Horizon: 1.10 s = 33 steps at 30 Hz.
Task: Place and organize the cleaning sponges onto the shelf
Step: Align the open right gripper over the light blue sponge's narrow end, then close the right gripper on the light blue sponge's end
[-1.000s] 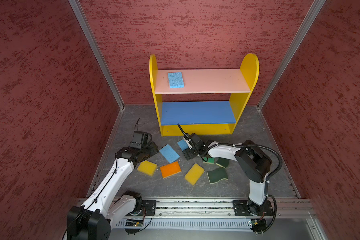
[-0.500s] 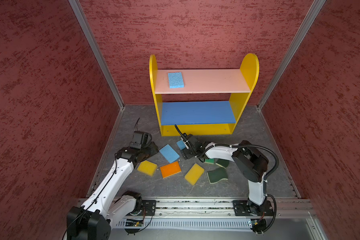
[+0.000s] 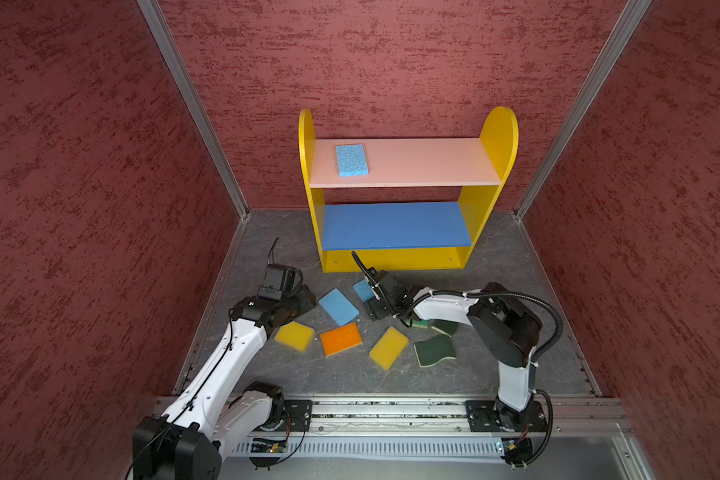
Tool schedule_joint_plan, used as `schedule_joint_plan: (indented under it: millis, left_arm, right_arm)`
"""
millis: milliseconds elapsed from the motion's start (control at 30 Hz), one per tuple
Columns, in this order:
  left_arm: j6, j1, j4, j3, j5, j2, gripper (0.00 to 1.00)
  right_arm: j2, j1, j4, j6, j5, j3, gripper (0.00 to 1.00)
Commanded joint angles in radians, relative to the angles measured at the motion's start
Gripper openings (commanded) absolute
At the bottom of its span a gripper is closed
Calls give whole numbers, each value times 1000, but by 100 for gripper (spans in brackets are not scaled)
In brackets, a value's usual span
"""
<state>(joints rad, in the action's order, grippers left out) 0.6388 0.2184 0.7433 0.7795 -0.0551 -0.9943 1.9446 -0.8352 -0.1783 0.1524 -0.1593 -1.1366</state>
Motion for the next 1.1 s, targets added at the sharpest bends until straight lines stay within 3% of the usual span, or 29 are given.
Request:
schedule_joint_plan:
  millis: [0, 700, 1067]
  left_arm:
    - [4, -7, 0, -9, -8, 13, 60]
    - [12, -7, -1, -2, -13, 3, 60]
    - [12, -7, -1, 1, -14, -1, 60]
  right_arm:
    - [28, -4, -147, -47, -8, 41, 87]
    - [29, -7, -136, -92, 67, 50, 89]
    - [29, -7, -140, -76, 84, 66, 79]
